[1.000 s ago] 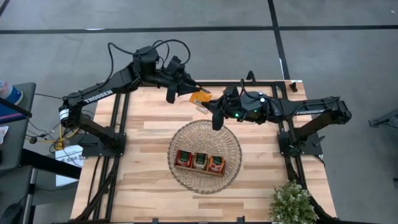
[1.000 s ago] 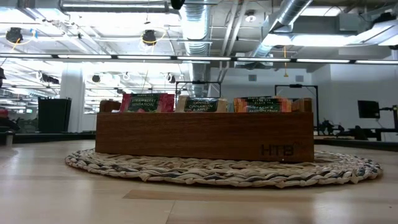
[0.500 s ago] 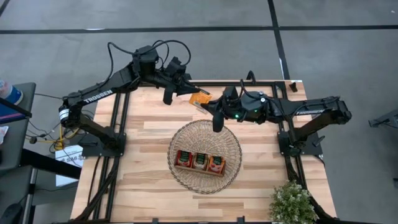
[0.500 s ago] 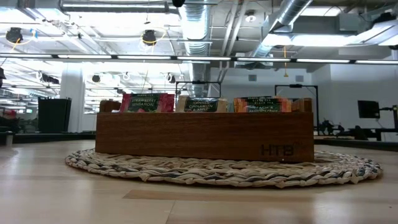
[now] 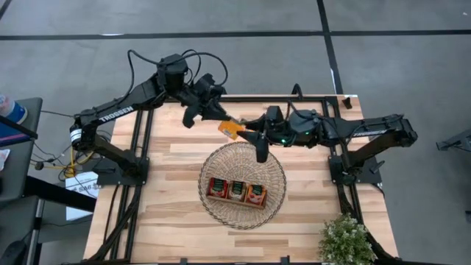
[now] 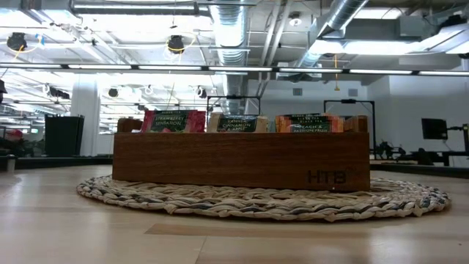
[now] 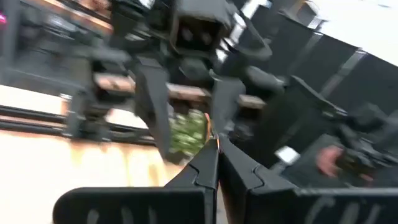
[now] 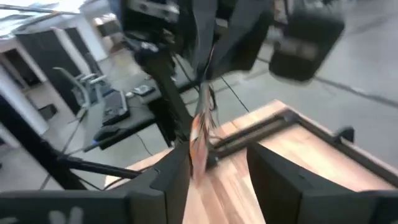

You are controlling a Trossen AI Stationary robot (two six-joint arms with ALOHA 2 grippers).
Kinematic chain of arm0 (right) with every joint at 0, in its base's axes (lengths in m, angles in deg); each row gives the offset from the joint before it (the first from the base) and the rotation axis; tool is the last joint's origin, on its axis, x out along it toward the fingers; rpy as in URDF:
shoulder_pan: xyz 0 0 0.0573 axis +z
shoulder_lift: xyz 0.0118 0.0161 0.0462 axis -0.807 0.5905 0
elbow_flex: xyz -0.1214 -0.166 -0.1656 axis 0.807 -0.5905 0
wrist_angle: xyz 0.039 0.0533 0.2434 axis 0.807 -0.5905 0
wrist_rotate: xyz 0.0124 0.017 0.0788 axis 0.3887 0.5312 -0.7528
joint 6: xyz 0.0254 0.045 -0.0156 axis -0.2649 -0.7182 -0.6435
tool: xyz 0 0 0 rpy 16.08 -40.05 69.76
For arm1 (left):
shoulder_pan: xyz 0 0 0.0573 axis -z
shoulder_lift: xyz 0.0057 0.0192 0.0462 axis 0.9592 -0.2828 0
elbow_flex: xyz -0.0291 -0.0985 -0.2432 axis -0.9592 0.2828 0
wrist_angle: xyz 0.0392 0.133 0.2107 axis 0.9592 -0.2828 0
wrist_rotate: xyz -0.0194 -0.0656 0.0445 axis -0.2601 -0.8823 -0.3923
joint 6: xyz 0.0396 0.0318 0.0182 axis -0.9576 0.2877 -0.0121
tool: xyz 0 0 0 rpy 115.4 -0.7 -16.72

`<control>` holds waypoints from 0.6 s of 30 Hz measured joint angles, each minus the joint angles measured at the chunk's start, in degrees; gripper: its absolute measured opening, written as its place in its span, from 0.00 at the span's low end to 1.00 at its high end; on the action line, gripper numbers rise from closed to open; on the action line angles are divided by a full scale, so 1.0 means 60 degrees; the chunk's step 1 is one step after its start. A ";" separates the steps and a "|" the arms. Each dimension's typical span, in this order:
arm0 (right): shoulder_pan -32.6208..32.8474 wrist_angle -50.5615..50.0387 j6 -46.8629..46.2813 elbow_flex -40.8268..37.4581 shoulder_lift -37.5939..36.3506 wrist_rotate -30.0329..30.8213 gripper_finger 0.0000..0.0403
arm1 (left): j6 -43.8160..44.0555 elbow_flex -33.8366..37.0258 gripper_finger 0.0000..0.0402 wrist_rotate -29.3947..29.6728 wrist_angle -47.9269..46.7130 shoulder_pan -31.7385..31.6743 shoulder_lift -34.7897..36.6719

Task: Pick & Place Tea
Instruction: Put the orange tea bag into the right section of the wooden organizer

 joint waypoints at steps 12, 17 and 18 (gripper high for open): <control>0.1548 0.0044 0.6885 0.0029 -0.0703 0.0382 0.42 | 0.1758 0.0000 0.00 -0.3899 0.0041 -0.0131 0.0026; 0.1804 0.0421 1.0649 0.0030 -0.0550 0.1583 0.44 | 0.2316 0.0000 0.00 -0.4156 0.0043 -0.0124 0.0029; 0.1725 0.0675 1.1149 0.0033 -0.0483 0.1654 0.44 | 0.2472 0.0000 0.00 -0.4202 0.0044 -0.0124 0.0029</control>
